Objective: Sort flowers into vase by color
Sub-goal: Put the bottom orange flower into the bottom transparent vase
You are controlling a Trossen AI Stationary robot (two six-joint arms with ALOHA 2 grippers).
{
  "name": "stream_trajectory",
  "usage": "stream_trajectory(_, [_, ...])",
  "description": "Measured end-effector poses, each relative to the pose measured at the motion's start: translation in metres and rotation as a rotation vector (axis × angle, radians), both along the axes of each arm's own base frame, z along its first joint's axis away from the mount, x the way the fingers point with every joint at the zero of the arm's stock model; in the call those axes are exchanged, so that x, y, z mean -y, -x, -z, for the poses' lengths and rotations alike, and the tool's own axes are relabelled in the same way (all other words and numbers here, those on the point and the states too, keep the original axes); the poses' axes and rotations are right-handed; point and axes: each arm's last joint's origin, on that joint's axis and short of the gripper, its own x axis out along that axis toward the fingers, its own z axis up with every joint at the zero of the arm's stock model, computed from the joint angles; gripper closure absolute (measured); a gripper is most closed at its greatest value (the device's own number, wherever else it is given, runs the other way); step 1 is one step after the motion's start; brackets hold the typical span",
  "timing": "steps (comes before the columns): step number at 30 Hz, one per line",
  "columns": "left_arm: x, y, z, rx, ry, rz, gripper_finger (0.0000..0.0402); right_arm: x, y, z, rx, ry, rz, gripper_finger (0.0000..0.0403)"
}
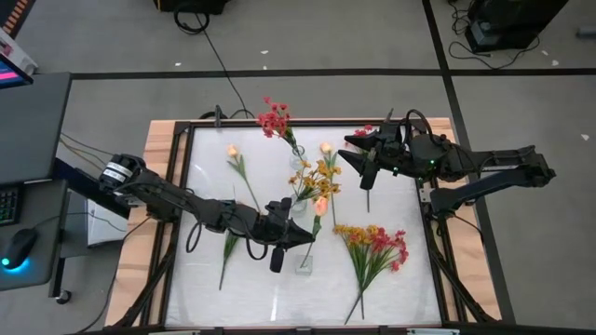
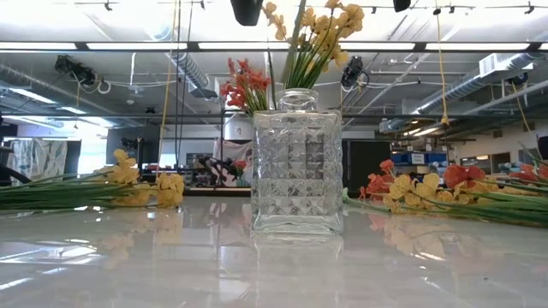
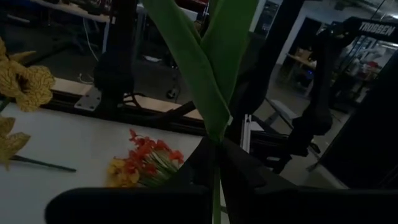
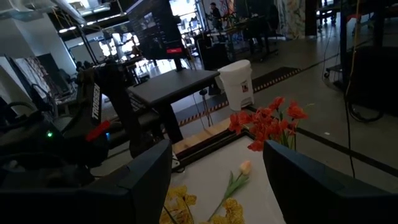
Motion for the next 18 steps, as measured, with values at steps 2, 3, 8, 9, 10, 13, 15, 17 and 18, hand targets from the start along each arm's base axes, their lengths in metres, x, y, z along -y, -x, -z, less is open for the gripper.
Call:
stream_trajectory(2, [-0.001, 0.0, 0.0, 0.002, -0.019, -0.004, 0.0379, 0.0, 0.0, 0.0, 0.0, 0.0, 0.0, 0.0142])
stream_trajectory(3, [-0.002, -0.001, 0.0, 0.002, -0.02, -0.008, 0.0379, 0.0, 0.0, 0.0, 0.0, 0.0, 0.0, 0.0142])
stream_trajectory(8, [-0.009, -0.003, 0.0, 0.005, -0.019, -0.034, 0.0379, 0.0, 0.0, 0.0, 0.0, 0.0, 0.0, 0.0142])
stream_trajectory(9, [-0.01, -0.003, 0.0, 0.005, -0.019, -0.037, 0.0379, 0.0, 0.0, 0.0, 0.0, 0.0, 0.0, 0.0142])
stream_trajectory(10, [-0.011, -0.004, 0.0, 0.005, -0.019, -0.039, 0.0379, 0.0, 0.0, 0.0, 0.0, 0.0, 0.0, 0.0142])
stream_trajectory(13, [-0.012, -0.004, 0.0, 0.004, -0.019, -0.042, 0.0379, 0.0, 0.0, 0.0, 0.0, 0.0, 0.0, 0.0142])
stream_trajectory(15, [-0.013, -0.004, 0.0, 0.003, -0.015, -0.045, 0.0379, 0.0, 0.0, 0.0, 0.0, 0.0, 0.0, 0.0142])
stream_trajectory(17, [-0.013, -0.004, 0.0, -0.002, -0.008, -0.045, 0.0379, 0.0, 0.0, 0.0, 0.0, 0.0, 0.0, 0.0142])
stream_trajectory(18, [-0.013, -0.004, 0.001, -0.008, -0.002, -0.046, 0.0379, 0.0, 0.0, 0.0, 0.0, 0.0, 0.0, 0.0142])
